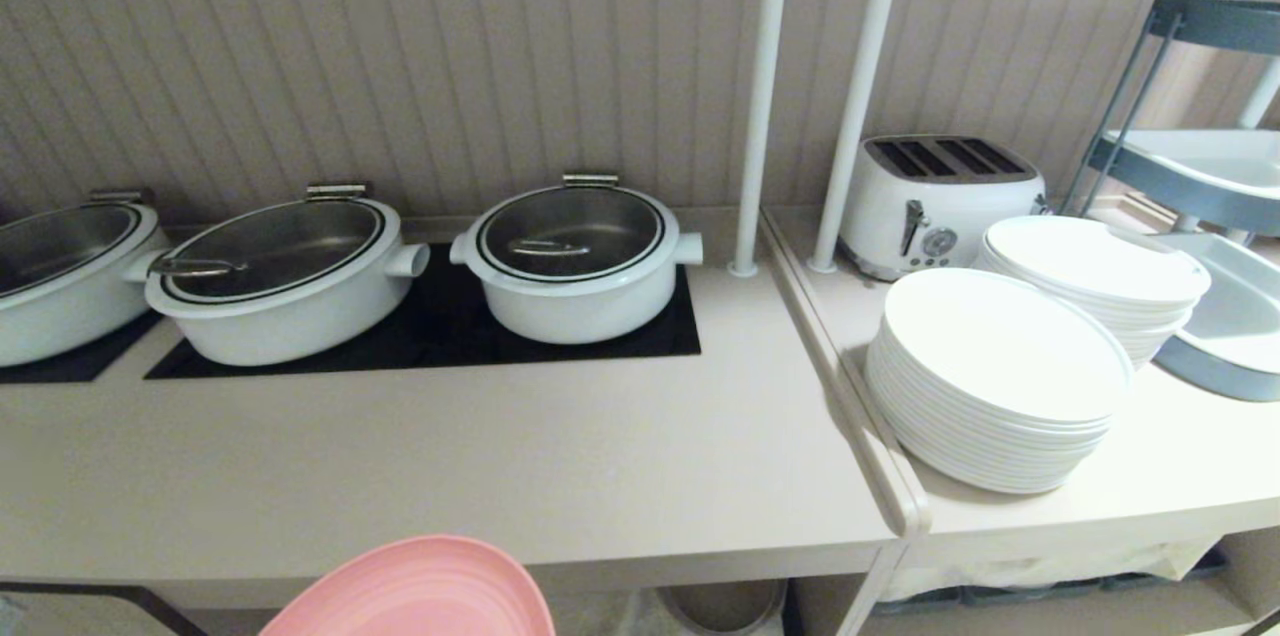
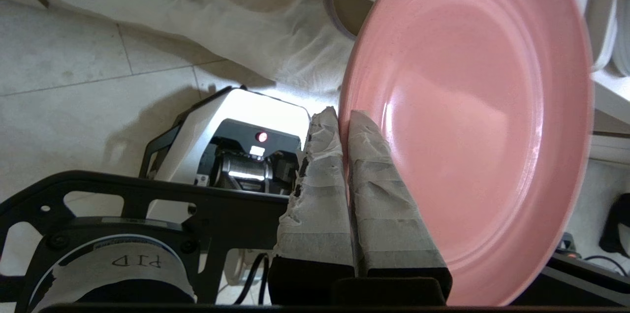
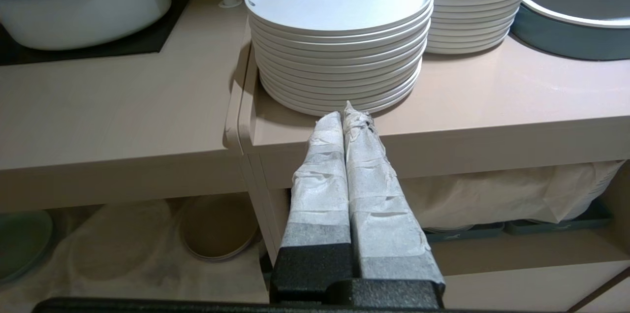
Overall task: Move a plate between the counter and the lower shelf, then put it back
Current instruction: Put the plate
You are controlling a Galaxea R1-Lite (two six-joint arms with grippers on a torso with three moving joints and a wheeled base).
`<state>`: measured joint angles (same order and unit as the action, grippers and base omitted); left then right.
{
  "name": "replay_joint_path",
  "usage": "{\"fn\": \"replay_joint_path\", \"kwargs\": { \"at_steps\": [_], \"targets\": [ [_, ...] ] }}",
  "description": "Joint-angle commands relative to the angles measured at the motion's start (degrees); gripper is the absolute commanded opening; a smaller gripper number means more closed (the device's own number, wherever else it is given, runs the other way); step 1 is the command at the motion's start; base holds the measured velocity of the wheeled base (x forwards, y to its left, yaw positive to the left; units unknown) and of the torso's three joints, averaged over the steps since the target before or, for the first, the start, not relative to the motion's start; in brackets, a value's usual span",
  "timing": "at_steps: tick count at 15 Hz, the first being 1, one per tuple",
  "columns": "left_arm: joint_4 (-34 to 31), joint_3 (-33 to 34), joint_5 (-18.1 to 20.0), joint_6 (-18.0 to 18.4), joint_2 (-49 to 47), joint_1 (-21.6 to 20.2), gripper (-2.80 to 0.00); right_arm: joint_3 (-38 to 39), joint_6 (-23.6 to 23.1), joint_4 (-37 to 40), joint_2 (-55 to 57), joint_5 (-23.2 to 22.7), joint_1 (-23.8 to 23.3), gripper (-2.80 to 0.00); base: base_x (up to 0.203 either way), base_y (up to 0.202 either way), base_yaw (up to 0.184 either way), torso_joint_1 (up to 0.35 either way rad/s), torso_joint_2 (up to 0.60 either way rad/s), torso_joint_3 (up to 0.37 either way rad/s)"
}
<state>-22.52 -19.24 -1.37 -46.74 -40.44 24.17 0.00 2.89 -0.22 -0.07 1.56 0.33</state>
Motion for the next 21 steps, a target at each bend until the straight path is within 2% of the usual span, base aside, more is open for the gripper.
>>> {"fn": "replay_joint_path", "kwargs": {
  "at_steps": [1, 4, 17, 21],
  "targets": [
    [-0.1, -0.6, 0.0, -0.4, -0.7, 0.0, -2.80, 0.0, 0.0, 0.0, 0.1, 0.0, 0.0, -2.80, 0.000, 0.000, 0.000, 0.000, 0.00, 0.000],
    [0.3, -2.0, 0.4, -0.4, -3.2, 0.0, -2.80, 0.0, 0.0, 0.0, 0.1, 0.0, 0.0, -2.80, 0.000, 0.000, 0.000, 0.000, 0.00, 0.000],
    [19.2, -4.0, -0.1, -0.3, -23.8, -0.7, -2.80, 0.0, 0.0, 0.0, 0.1, 0.0, 0.0, -2.80, 0.000, 0.000, 0.000, 0.000, 0.00, 0.000],
    [23.5, -5.8, 0.1, -0.1, -31.1, -4.3, -2.80, 0.0, 0.1, 0.0, 0.1, 0.0, 0.0, -2.80, 0.000, 0.000, 0.000, 0.000, 0.00, 0.000]
  ]
}}
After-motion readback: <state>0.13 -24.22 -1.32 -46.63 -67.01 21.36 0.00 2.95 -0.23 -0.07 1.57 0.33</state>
